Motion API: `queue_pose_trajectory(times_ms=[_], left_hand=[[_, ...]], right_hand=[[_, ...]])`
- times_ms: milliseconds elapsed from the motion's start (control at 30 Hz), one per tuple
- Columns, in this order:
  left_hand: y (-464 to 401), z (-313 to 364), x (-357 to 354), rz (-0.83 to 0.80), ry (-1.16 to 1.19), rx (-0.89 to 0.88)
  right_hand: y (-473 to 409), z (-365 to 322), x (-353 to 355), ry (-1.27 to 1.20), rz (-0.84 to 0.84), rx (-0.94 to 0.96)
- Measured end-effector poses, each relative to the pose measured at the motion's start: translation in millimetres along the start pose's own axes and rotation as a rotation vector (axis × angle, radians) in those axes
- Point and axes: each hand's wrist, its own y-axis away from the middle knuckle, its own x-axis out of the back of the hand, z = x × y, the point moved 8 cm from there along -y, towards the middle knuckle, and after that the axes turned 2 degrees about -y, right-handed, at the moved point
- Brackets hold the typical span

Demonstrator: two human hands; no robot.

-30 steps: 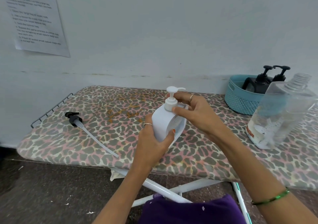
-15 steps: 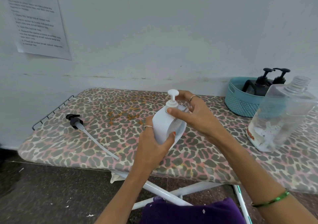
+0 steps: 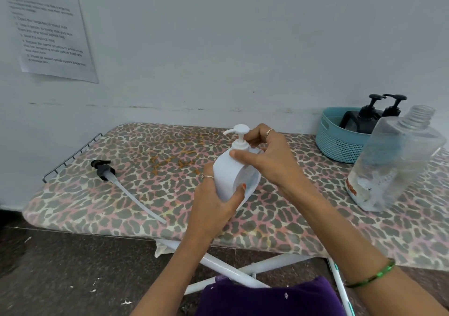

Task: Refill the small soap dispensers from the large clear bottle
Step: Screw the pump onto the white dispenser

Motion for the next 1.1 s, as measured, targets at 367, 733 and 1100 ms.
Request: queue_pose_trajectory(times_ms=[367, 733, 1100], left_hand=[[-1.6, -2.6, -1.3, -0.003, -0.004, 0.001], [-0.1, -1.1, 1.1, 0.019, -0.102, -0.031], [-0.4, -4.2, 0.5, 0.005, -0.038, -0.003]], right_hand=[[-6.1, -4.5, -4.1, 0.042, -0.353, -0.046], [-0.9, -10.3, 2.6, 0.141, -0.062, -0.031], [5.9, -23.4, -0.6, 0.282, 0.036, 0.060]])
